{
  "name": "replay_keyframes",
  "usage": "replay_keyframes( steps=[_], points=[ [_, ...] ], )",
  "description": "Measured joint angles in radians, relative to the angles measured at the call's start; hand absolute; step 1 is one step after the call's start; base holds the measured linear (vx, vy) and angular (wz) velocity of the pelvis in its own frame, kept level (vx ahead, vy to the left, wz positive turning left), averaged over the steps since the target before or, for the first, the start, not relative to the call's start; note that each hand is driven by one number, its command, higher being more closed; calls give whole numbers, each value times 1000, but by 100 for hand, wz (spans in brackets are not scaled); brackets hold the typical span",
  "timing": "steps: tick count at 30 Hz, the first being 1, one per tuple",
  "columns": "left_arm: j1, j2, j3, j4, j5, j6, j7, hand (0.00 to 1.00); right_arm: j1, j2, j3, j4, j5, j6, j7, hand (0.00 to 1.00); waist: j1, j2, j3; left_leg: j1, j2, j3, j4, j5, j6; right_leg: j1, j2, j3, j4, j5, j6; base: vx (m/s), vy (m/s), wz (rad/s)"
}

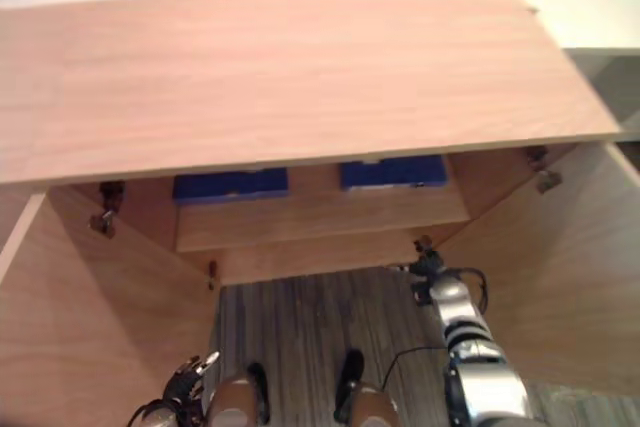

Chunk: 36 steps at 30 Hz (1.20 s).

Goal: Walk over to the cabinet, pick up the folder, carry it to the office cabinet, place the folder inside the office cabinet, then close the office cabinet door

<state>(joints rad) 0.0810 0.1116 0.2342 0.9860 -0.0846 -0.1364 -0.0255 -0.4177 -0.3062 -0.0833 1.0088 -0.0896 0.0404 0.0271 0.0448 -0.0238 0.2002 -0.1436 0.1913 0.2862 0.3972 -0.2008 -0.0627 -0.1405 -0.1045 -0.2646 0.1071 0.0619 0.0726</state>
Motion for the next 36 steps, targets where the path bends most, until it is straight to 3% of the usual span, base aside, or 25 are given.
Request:
replay_keyframes(
  steps=[6, 10, 14, 16, 18, 19, 21, 26, 31, 34, 36],
  points=[
    [21, -1, 44, 43, 18, 4, 17, 0, 290, 122, -156, -307, 77, -7, -56, 0, -56, -22, -53, 95, -61, 55, -92, 23, 6, 23, -19, 100, -71, 64, 3, -68, 80, -39],
    [46, -7, 93, 46, 36, 16, 31, 0, 412, 177, -244, -451, 98, -15, -115, 0, -60, -43, -68, 166, -115, 53, -175, 29, 2, 32, -27, 156, -104, 70, -5, -116, 53, -58],
    [68, -9, 107, 68, 55, 32, 39, 0, 508, 221, -326, -568, 109, -27, -158, 0, -70, -49, -89, 238, -121, 114, -217, 26, 6, 41, -28, 161, -101, 79, -18, -26, 4, -62],
    [69, -10, 105, 68, 75, 35, 41, 0, 521, 234, -364, -597, 111, -27, -182, 0, -75, -46, -93, 264, -116, 159, -221, 21, 1, 34, -30, 147, -84, 80, -20, 23, -6, -63],
    [68, -11, 100, 68, 76, 36, 42, 0, 520, 242, -386, -611, 124, -30, -211, 0, -78, -37, -96, 285, -104, 208, -230, 25, 7, 30, -67, -4, -42, 57, -54, 73, 7, -66],
    [72, -12, 98, 69, 77, 37, 44, 0, 520, 246, -402, -622, 146, -32, -230, 0, -76, -36, -99, 307, -98, 240, -237, 24, 5, 31, -110, -147, 3, 41, -76, 144, 18, -65],
    [73, -11, 98, 70, 85, 41, 45, 0, 520, 248, -413, -630, 153, -33, -241, 0, -78, -30, -97, 323, -93, 262, -238, 21, -1, 32, -129, -217, 33, 43, -80, 144, 13, -46],
    [67, -21, 81, 76, 93, 46, 45, 0, 498, 228, -565, -634, 192, -38, -290, 0, -86, 7, -96, 377, -81, 292, -271, 18, -26, 20, -116, -223, 92, -8, -63, 89, 8, -22],
    [98, -31, 76, 85, 93, 61, 45, 0, 428, 188, -591, -632, 197, -39, -303, 0, -85, 31, -100, 410, -71, 360, -287, 17, -42, -22, -139, -277, 186, -65, -66, 74, 14, -45],
    [102, -32, 76, 86, 94, 65, 45, 0, 412, 176, -558, -629, 197, -39, -300, 0, -86, 36, -101, 413, -32, 366, -259, 17, -50, -26, -91, -256, 175, -71, -68, 66, -77, -43],
    [110, -34, 76, 86, 92, 67, 46, 0, 408, 169, -496, -629, 195, -39, -283, 0, -84, 43, -107, 414, 25, 382, -206, 4, -71, -15, -24, -227, 126, -68, -79, 78, -131, -68]
  ],
)
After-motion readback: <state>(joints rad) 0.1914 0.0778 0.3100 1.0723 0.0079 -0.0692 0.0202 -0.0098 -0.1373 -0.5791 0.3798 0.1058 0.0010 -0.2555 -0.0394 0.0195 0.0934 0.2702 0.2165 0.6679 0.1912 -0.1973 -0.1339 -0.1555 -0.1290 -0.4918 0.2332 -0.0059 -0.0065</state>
